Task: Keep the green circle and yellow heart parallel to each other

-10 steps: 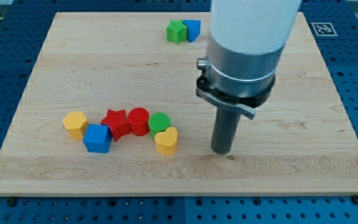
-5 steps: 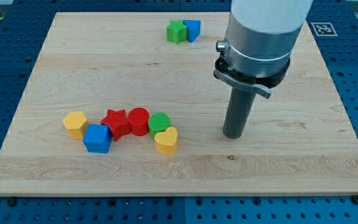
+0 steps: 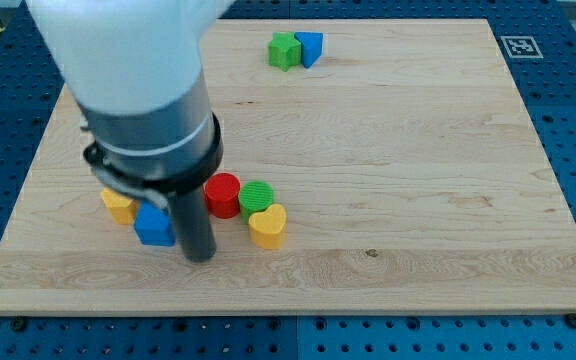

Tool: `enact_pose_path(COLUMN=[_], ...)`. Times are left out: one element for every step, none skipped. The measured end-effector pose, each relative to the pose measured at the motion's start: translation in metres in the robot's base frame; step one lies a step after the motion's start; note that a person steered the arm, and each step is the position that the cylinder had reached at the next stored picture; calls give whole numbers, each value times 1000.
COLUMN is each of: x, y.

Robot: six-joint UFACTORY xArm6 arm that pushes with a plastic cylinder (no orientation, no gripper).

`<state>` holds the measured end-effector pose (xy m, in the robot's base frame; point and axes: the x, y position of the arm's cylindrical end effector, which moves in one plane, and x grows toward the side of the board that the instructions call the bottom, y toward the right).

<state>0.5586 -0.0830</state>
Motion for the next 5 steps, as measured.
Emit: enact_pose_path(x=[-10,14,30,34,34], y=[41,42,42,70,84])
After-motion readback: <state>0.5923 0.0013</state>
